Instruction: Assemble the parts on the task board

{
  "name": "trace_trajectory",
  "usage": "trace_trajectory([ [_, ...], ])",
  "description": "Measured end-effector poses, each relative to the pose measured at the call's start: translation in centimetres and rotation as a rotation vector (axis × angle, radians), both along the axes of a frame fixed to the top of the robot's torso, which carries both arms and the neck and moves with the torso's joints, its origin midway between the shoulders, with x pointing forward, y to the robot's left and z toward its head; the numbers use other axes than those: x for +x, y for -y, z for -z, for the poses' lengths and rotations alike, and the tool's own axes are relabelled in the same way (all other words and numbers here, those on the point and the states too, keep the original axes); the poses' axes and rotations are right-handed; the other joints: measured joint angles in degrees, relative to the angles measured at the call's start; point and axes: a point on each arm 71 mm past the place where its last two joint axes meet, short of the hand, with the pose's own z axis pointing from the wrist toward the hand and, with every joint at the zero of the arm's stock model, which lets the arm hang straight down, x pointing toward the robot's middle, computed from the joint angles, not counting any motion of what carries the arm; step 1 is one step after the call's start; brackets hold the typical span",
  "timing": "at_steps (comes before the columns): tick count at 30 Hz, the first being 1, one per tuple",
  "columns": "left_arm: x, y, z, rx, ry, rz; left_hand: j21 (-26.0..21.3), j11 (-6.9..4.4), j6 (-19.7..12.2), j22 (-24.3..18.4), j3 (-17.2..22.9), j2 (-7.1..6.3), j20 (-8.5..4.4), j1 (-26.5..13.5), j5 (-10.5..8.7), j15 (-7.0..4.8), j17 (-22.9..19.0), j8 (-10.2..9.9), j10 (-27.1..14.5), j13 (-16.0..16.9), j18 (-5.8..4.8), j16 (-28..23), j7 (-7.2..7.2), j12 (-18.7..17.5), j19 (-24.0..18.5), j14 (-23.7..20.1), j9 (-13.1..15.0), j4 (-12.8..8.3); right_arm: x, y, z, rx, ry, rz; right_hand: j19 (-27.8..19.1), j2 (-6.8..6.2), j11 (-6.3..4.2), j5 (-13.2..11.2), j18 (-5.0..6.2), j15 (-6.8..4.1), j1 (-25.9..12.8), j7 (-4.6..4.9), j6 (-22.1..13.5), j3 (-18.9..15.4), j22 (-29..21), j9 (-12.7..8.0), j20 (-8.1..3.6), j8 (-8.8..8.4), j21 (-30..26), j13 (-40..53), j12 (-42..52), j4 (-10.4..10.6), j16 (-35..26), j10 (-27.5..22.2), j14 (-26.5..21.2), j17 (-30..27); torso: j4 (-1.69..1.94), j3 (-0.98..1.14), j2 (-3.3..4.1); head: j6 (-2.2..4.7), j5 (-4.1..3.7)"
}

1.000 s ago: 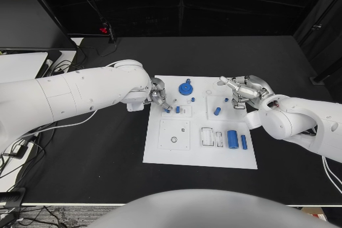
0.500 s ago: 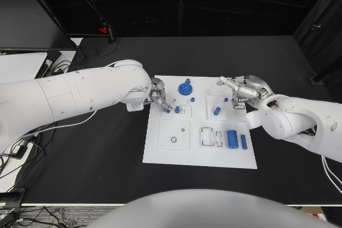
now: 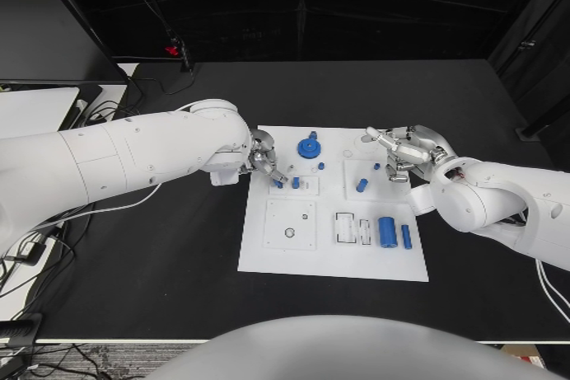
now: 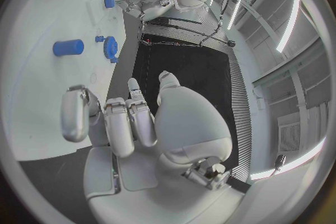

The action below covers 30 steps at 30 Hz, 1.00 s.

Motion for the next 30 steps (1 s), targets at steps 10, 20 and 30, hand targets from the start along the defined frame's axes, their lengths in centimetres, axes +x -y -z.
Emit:
trace_trajectory([
  [10, -0.03, -0.04, -0.02, 0.006, -0.002, 0.000, 0.00, 0.09, -0.66, 0.00, -3.05, 0.05, 0.00, -7.40, -3.35, 0.27, 0.00, 0.26, 0.32, -0.21, 0.00, 0.00, 0.00, -0.10, 0.00, 0.10, -0.42, 0.13, 0.01, -0.02, 0.01, 0.000, 0.000, 0.000, 0.00, 0.00, 0.00, 0.00, 0.00, 0.00, 0.00, -0.19, -0.20, -0.36, 0.00, 0.00, 0.00, 0.00, 0.00, 0.00, 0.00, 0.03, 0.00, 0.00, 0.00, 0.00, 0.01, 0.01, 0.00, 0.01, 0.14],
  [20, -0.08, -0.10, -0.03, 0.006, -0.002, 0.000, 0.00, 0.09, -1.15, 0.00, -4.28, 0.65, 0.41, -9.29, -4.72, 0.47, 0.00, 1.42, 0.32, -0.22, 0.01, 0.00, 0.11, -0.10, -0.01, -0.10, -0.29, 0.06, 0.01, 0.01, 0.02, 0.000, 0.000, 0.000, 0.00, 0.00, 0.00, 0.00, 0.00, 0.00, 0.00, -0.19, -0.20, -0.35, 0.00, 0.00, 0.00, 0.00, 0.00, 0.00, 0.00, 0.03, 0.00, 0.00, 0.00, 0.00, 0.01, -0.01, 0.00, 0.01, 0.17],
  [30, -0.23, -0.23, 0.05, 0.003, -0.003, 0.000, 0.00, 0.09, -1.12, 0.00, -4.28, 0.75, 0.41, -8.64, -4.31, 0.47, 0.00, 2.83, 0.31, -0.23, 0.01, 0.00, 0.07, -0.10, -0.01, -0.10, 0.45, 0.06, 0.02, 0.05, 0.03, -0.001, -0.001, 0.001, 0.00, 0.00, 0.00, 0.00, 0.00, 0.00, 0.00, -0.19, -0.20, -0.35, 0.00, 0.00, 0.00, 0.00, 0.00, 0.00, 0.00, 0.04, 0.00, 0.00, 0.00, 0.00, 0.01, -0.01, 0.01, 0.15, 0.17],
])
